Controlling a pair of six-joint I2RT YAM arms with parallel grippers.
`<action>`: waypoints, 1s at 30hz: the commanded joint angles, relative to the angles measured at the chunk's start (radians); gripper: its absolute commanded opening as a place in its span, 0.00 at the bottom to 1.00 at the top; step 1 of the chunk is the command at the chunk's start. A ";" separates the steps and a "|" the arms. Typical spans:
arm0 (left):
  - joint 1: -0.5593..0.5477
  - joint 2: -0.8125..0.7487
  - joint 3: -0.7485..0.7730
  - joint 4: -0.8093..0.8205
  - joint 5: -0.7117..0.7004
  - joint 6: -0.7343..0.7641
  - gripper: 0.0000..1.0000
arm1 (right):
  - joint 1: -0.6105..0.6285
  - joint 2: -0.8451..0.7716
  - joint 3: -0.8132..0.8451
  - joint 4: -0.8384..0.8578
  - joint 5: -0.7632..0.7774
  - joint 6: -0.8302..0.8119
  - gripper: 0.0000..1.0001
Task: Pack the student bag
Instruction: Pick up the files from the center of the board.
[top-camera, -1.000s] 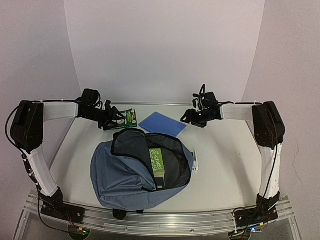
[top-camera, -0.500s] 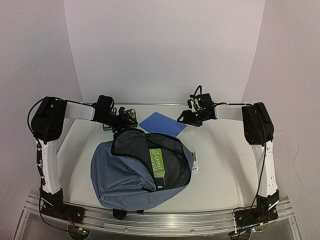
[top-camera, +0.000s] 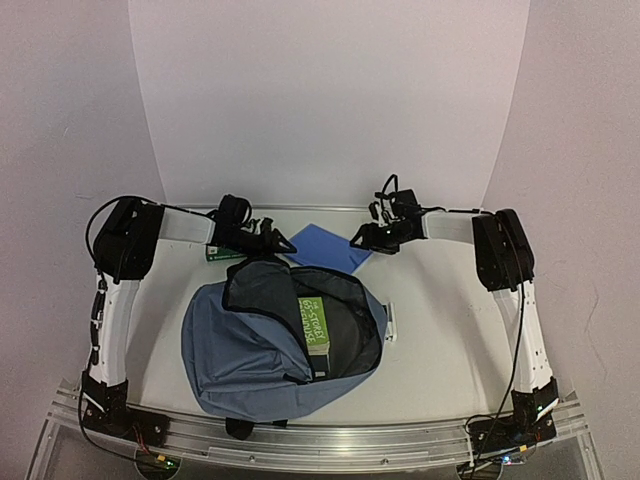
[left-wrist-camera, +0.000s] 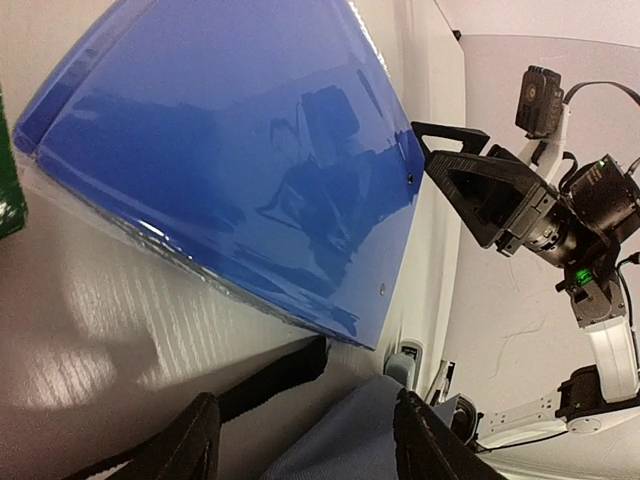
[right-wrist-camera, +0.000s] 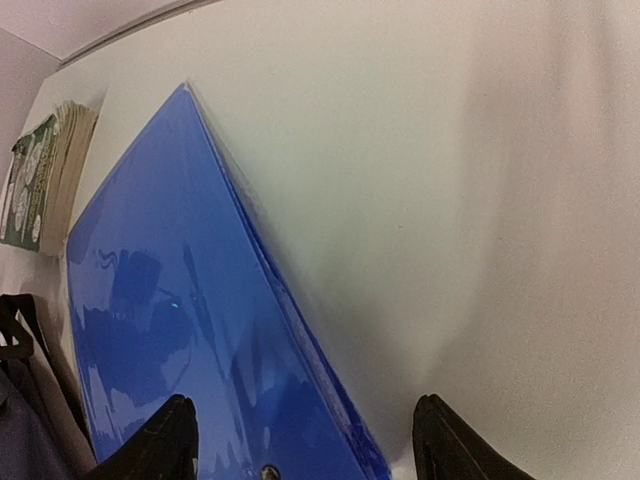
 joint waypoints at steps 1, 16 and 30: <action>-0.012 0.046 0.074 0.042 0.036 -0.012 0.58 | 0.001 0.000 0.006 -0.028 -0.127 -0.042 0.60; -0.064 0.121 0.100 0.103 0.091 -0.011 0.57 | 0.000 -0.333 -0.453 0.085 -0.307 0.025 0.30; -0.097 0.122 0.069 0.175 0.143 -0.039 0.54 | 0.001 -0.214 -0.464 0.329 -0.326 0.244 0.22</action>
